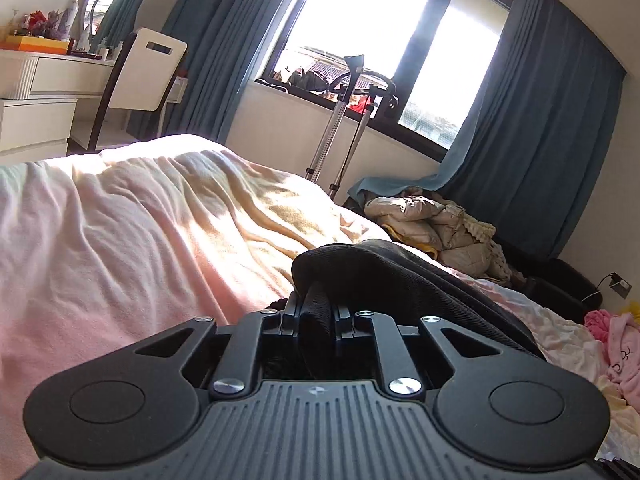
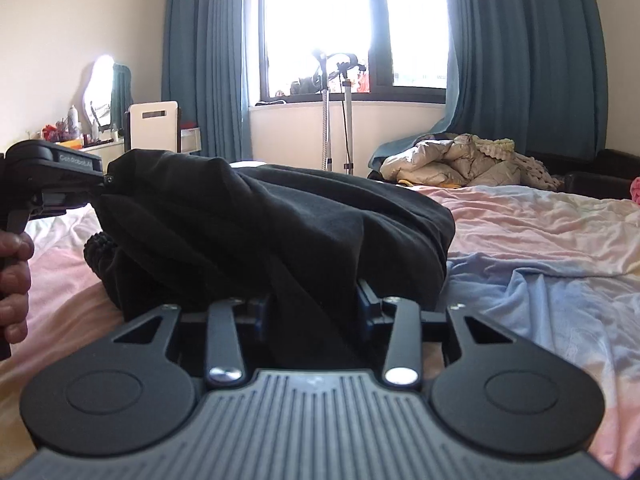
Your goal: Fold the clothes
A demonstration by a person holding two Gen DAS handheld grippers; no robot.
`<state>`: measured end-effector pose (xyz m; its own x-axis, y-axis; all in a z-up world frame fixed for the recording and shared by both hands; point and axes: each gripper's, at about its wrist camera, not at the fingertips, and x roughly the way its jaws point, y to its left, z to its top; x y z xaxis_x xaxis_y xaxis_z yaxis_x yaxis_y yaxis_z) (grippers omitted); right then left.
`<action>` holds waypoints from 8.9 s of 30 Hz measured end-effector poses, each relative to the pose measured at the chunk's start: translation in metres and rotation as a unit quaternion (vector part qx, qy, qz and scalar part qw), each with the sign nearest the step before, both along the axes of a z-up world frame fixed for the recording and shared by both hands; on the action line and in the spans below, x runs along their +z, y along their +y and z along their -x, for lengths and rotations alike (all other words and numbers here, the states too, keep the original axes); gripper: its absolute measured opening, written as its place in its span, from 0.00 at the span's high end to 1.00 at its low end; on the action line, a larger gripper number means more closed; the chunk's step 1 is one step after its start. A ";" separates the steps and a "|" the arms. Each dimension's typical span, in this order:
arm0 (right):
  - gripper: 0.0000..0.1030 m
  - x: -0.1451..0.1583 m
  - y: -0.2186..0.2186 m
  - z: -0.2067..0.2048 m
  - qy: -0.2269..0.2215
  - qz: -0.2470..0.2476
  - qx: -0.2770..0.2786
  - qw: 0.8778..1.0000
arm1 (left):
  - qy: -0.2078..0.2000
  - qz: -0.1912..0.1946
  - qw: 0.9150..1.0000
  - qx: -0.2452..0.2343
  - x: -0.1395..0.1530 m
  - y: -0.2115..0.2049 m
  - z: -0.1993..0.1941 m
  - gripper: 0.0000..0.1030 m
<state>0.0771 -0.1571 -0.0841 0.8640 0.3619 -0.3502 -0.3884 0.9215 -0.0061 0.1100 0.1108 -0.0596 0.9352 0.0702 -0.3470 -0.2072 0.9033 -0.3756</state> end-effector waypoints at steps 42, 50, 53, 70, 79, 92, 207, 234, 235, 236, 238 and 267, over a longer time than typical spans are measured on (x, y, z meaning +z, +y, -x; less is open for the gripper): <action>0.34 0.007 -0.013 -0.023 0.054 -0.028 -0.046 0.997 | 0.047 -0.110 0.993 -0.009 0.021 -0.041 -0.002 0.36; 0.66 0.016 -0.027 -0.021 0.055 -0.052 -0.050 0.996 | 0.009 -0.067 0.998 0.006 0.023 -0.021 -0.008 0.74; 0.79 0.024 -0.030 -0.017 0.044 -0.054 -0.064 0.996 | -0.008 -0.041 0.999 0.008 0.030 -0.013 0.004 0.88; 0.72 0.005 -0.031 -0.021 0.090 -0.070 -0.054 0.992 | 0.077 0.106 0.991 0.034 0.008 0.029 0.024 0.95; 0.52 0.018 -0.060 -0.001 0.116 -0.181 -0.059 0.975 | 0.088 0.307 0.946 -0.043 -0.012 0.026 0.057 0.33; 0.47 0.005 -0.070 -0.010 0.146 -0.244 -0.069 0.956 | 0.087 0.427 0.900 -0.017 -0.072 0.013 0.031 0.20; 0.16 0.051 -0.351 0.023 -0.123 -0.304 -0.489 0.808 | 0.040 -0.052 0.933 -0.355 0.076 -0.264 -0.068 0.02; 0.16 0.105 -0.081 0.050 -0.072 -0.112 -0.120 0.984 | -0.040 -0.168 0.974 -0.144 0.089 -0.070 0.091 0.00; 0.16 0.104 -0.078 0.049 -0.073 -0.104 -0.118 0.985 | -0.042 -0.163 0.975 -0.142 0.089 -0.069 0.089 0.00; 0.16 0.102 -0.074 0.048 -0.074 -0.097 -0.116 0.986 | -0.045 -0.161 0.976 -0.142 0.089 -0.068 0.089 0.00; 0.16 0.096 -0.073 0.044 -0.077 -0.098 -0.118 0.985 | -0.049 -0.170 0.973 -0.146 0.088 -0.069 0.088 0.00; 0.00 0.070 -0.065 0.021 -0.083 -0.080 -0.133 0.984 | -0.003 -0.214 0.971 -0.108 0.060 -0.079 0.074 0.00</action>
<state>0.0564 -0.2222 -0.0140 0.9761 0.1534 -0.1539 -0.1384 0.9849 0.1041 0.0364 0.0317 0.0004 0.9464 0.0080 -0.3230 0.0063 0.9990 0.0432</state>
